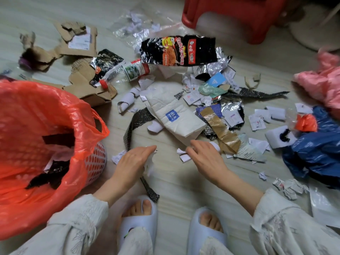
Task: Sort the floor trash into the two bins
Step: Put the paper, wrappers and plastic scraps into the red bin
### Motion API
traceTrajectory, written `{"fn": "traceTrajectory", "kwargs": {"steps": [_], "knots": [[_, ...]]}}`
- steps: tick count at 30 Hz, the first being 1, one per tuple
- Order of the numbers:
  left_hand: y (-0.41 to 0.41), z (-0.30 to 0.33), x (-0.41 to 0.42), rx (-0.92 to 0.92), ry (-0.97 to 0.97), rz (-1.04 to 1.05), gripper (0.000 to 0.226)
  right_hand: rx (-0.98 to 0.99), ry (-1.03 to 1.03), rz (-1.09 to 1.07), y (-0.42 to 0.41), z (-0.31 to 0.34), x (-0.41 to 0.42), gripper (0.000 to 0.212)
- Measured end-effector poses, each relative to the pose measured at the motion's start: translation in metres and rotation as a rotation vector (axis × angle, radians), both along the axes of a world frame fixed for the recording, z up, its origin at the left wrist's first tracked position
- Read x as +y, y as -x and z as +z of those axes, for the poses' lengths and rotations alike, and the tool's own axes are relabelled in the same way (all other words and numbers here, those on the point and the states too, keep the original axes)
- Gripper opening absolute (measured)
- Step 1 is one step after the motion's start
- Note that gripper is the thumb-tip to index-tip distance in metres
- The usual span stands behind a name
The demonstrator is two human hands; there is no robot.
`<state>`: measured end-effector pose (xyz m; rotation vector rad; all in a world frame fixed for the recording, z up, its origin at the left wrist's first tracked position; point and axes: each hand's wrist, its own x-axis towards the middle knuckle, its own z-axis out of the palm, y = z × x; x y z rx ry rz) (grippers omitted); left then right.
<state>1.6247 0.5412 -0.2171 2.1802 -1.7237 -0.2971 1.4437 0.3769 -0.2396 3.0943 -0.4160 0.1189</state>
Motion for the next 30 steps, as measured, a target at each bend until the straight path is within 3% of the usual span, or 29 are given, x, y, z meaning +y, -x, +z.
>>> {"fn": "traceTrajectory", "kwargs": {"steps": [3,6,9,13,16,19,21,24,27,30], "knots": [[0.001,0.044,-0.003,-0.037,0.124,0.076,0.045,-0.027,0.064,-0.046,-0.017,0.054,-0.003,0.032],[0.000,0.097,0.002,-0.054,0.318,0.163,0.049,-0.045,0.096,-0.084,-0.044,0.117,-0.002,0.030],[-0.012,0.152,0.025,-0.048,0.523,0.245,0.053,-0.192,0.008,-0.117,-0.081,0.176,0.014,0.036],[-0.037,0.196,0.075,-0.091,0.645,0.374,0.026,-0.177,-0.097,0.018,-0.129,0.223,0.066,0.024],[-0.060,0.200,0.119,-0.203,0.538,0.457,0.028,-0.188,-0.305,0.066,-0.166,0.243,0.109,0.016],[-0.083,0.188,0.157,-0.258,0.361,0.559,0.030,-0.219,-0.525,0.035,-0.198,0.250,0.142,0.021],[-0.093,0.181,0.171,-0.253,0.056,0.627,0.051,-0.150,-0.643,0.059,-0.209,0.250,0.156,0.037],[-0.096,0.172,0.177,-0.214,-0.301,0.694,0.066,0.080,-0.590,0.100,-0.204,0.245,0.157,0.056],[-0.090,0.164,0.167,-0.196,-0.199,0.579,0.063,0.208,-0.545,0.125,-0.180,0.234,0.135,0.055],[-0.069,0.163,0.135,-0.204,0.012,0.392,0.042,0.254,-0.448,0.048,-0.152,0.220,0.097,0.042]]}}
